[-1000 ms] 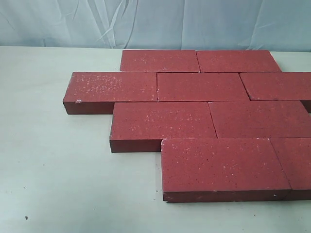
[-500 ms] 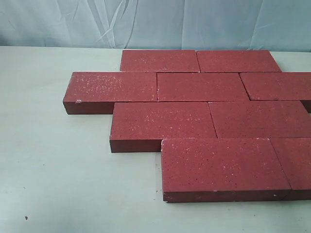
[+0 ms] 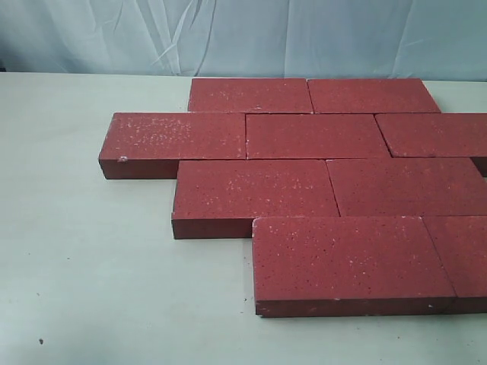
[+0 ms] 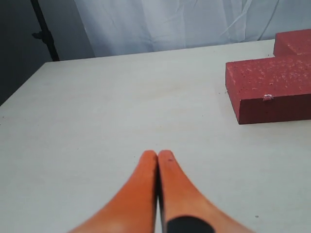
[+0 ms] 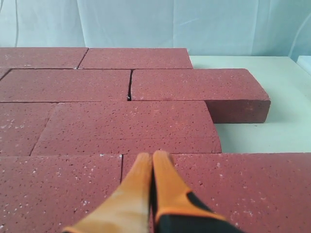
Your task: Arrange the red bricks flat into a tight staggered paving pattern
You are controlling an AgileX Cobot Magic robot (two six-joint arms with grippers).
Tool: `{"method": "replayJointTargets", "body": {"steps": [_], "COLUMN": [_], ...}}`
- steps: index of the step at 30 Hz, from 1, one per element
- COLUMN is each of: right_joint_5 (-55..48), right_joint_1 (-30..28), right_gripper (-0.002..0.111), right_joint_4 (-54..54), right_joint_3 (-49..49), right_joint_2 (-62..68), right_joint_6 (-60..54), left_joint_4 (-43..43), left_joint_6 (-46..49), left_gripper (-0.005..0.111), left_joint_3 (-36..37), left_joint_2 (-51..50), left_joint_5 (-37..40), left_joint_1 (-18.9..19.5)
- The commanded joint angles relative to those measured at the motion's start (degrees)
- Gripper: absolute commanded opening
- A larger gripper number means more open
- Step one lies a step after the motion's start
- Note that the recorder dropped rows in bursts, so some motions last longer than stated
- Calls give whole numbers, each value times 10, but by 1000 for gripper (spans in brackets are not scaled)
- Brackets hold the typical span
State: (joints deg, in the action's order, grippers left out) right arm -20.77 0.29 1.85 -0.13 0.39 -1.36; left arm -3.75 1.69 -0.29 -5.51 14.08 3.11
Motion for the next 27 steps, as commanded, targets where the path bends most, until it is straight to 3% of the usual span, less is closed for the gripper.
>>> {"method": "replayJointTargets", "body": {"steps": [1,27], "right_joint_5": [3,3], "right_joint_1": [-3,-3], "right_gripper": [-1,-1], "right_joint_4": [0,0], "right_joint_3": [1,1], "right_joint_2": [-4,-4], "right_joint_6": [0,0], "left_joint_4": [9,9], "left_joint_6": [-2,-2], "left_gripper": [0,0], "left_joint_3": [3,3], "left_joint_2": [31,55], "left_joint_5": [-7,-3], "left_joint_1": [2,2]}}
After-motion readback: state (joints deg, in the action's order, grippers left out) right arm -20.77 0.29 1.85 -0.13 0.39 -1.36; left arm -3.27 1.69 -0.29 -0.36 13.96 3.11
